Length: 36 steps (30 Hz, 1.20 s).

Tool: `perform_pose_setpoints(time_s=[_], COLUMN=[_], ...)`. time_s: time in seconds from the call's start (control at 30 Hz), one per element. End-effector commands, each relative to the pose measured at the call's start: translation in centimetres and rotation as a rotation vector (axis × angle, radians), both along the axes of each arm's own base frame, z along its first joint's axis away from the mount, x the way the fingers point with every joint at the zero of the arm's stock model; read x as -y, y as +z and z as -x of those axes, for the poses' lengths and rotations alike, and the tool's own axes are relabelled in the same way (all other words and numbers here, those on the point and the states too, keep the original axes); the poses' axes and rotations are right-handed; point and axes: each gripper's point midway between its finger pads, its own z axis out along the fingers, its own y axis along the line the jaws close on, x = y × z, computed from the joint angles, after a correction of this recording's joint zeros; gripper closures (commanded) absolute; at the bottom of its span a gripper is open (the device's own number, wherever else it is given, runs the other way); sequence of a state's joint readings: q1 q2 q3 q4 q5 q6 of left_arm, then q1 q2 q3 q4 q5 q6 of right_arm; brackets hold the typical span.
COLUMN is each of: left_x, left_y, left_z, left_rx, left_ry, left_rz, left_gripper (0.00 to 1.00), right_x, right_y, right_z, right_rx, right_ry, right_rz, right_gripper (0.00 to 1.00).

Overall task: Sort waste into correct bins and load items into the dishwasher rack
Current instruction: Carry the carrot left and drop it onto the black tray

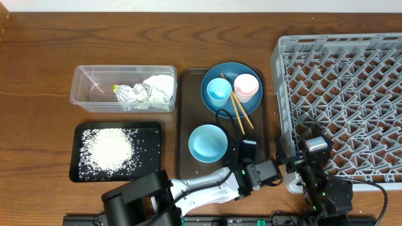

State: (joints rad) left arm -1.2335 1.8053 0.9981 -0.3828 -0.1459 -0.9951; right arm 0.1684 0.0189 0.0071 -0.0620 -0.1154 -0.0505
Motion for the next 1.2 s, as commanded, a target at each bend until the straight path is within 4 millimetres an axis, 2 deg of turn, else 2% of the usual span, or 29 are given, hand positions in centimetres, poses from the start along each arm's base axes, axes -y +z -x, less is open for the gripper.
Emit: perform_pose_setpoints(time_s=[0.0, 0.07, 0.17, 0.3, 0.37, 0.47, 0.6, 0.77, 0.9, 1.17], left_x=[-0.8, -0.6, -0.2, 0.2, -0.2, -2.0, -7.2, -15.7, -22.1, -28.4], left_y=[-0.3, 0.4, 2.5, 7.0, 9.1, 11.5, 12.3, 11.7, 11.6, 9.6], left_z=[0.3, 0.2, 0.1, -0.1, -0.2, -0.4, -0.8, -1.3, -3.4, -5.9], left_rx=[-0.005, 0.005, 0.025, 0.069, 0.088, 0.102, 0.083, 0.006, 0.044, 0.007], left_ry=[-0.017, -0.033, -0.037, -0.047, -0.040, -0.018, 0.049, 0.205, 0.367, 0.547], left_rz=[-0.024, -0.009, 0.041, 0.146, 0.186, 0.206, 0.099, -0.119, -0.293, -0.365], left_gripper=[0.71, 0.73, 0.73, 0.75, 0.80, 0.80, 0.80, 0.81, 0.80, 0.79], right_x=[-0.2, -0.2, -0.2, -0.2, -0.2, -0.2, -0.2, -0.2, -0.2, -0.2], right_y=[0.1, 0.1, 0.1, 0.1, 0.1, 0.1, 0.1, 0.1, 0.1, 0.1], right_z=[0.1, 0.1, 0.1, 0.1, 0.1, 0.1, 0.1, 0.1, 0.1, 0.1], right_rx=[0.001, 0.001, 0.001, 0.001, 0.001, 0.001, 0.001, 0.001, 0.001, 0.001], right_ry=[0.012, 0.012, 0.012, 0.012, 0.012, 0.012, 0.012, 0.012, 0.012, 0.012], right_rz=[-0.013, -0.013, -0.013, -0.013, -0.013, -0.013, -0.013, -0.013, -0.013, -0.013], right_gripper=[0.01, 0.01, 0.01, 0.01, 0.01, 0.01, 0.01, 0.01, 0.01, 0.01])
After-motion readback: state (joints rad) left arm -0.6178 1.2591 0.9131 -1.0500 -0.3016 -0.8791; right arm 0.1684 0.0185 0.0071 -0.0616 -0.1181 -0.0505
